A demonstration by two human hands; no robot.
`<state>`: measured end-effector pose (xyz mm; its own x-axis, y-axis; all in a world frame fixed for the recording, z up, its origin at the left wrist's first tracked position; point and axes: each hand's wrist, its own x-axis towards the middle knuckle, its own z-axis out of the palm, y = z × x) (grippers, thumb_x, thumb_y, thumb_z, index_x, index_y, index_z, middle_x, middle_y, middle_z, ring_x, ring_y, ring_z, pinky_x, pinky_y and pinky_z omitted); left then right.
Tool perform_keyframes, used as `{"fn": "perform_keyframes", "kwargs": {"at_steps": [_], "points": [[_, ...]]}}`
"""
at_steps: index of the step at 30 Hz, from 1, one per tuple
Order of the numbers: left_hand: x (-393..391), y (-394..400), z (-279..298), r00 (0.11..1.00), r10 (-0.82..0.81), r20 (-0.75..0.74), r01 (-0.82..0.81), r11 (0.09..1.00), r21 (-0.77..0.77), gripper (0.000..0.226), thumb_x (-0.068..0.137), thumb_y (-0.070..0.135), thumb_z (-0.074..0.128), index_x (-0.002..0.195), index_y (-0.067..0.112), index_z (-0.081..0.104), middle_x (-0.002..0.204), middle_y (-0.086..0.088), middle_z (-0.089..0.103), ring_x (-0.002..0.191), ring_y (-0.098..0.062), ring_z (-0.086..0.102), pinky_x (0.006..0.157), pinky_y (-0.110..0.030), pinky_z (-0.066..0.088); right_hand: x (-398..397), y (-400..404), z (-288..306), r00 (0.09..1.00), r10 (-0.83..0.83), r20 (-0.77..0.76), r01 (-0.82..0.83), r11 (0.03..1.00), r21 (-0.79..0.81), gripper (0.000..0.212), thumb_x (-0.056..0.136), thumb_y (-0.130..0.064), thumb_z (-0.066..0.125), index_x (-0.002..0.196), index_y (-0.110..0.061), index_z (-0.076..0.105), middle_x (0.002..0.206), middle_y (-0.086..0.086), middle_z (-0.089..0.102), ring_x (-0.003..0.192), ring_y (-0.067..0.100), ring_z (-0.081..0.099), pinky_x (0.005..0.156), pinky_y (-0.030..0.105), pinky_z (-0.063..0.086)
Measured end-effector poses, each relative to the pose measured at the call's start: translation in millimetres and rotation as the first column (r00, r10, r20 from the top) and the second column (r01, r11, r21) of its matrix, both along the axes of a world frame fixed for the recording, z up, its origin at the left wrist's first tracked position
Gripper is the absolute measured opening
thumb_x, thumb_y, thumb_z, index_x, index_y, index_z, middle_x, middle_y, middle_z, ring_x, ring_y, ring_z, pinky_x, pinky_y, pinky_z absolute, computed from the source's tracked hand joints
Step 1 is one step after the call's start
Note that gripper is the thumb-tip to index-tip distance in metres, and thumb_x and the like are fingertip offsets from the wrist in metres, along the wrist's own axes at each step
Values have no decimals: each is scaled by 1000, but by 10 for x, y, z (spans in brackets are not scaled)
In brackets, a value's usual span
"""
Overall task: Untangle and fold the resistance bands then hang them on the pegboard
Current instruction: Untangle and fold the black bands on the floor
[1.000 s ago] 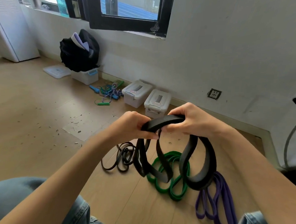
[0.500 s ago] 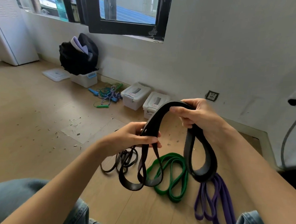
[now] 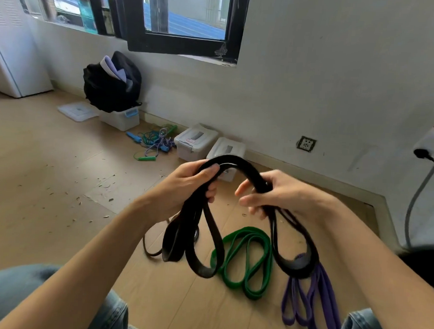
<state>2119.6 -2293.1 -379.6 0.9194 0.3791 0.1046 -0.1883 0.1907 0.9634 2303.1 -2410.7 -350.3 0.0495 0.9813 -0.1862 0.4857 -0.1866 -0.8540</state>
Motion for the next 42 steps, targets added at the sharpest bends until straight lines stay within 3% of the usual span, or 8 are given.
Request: {"fn": "perform_keyframes", "kwargs": {"at_steps": [6,11,19,26,32,35,39,42], "points": [[78,-55,51,989,150,-8,-145,968,205,16,95,18,42,93,4,49,60,0,41,50,-6,41,48,-16,38,-175,-24,-172,951,-78,-299,105,992,76,42,67,-30,74,99,-5,62,60,-6,59,47,9,50,56,25,50],[195,-84,11,946,324,17,-311,889,337,17,97,18,39,82,11,43,60,-2,43,48,-8,41,47,-20,37,-446,36,-314,945,-146,-294,191,973,131,47,72,-25,76,109,-6,52,66,-5,53,51,7,50,56,23,48],[148,-112,-1,970,237,-52,-201,905,375,31,91,43,33,92,13,41,72,2,43,52,0,44,51,-16,40,-554,97,-214,930,-264,-254,328,910,253,53,77,-18,74,123,-14,47,101,9,54,77,12,55,61,25,47],[264,-53,-102,982,183,-39,-175,973,148,28,97,33,32,80,13,42,65,0,38,49,-6,36,48,-18,33,-513,178,-351,870,-171,-463,327,902,282,26,92,-35,51,117,-39,45,75,-2,48,53,5,46,52,24,44],[178,235,-516,952,-8,-306,37,995,89,31,88,49,50,100,21,54,71,10,57,66,-8,52,64,-22,47,-412,520,-936,672,-205,-712,315,949,25,44,85,-44,59,123,-24,51,95,-2,63,73,7,60,61,22,48],[174,467,-944,911,-77,-405,129,986,103,32,88,18,59,117,28,50,107,-2,59,97,-16,58,86,-28,49,-401,776,-1406,546,-262,-796,359,931,-60,30,88,-20,61,117,-17,55,91,0,72,74,10,69,58,24,53],[362,712,-1626,765,-66,-641,194,972,132,65,84,-1,55,139,20,30,98,0,54,78,-4,56,68,-18,49,-386,1102,-2161,379,-466,-800,481,837,-260,23,80,-11,69,101,-17,62,94,7,71,85,19,70,70,32,57],[545,925,-2196,652,-77,-754,224,970,94,68,83,3,57,141,12,24,101,-1,55,85,-7,56,74,-22,50,-341,1345,-2709,238,-584,-776,503,758,-416,20,79,-8,69,95,-17,63,89,6,70,82,17,69,69,30,56]]}}
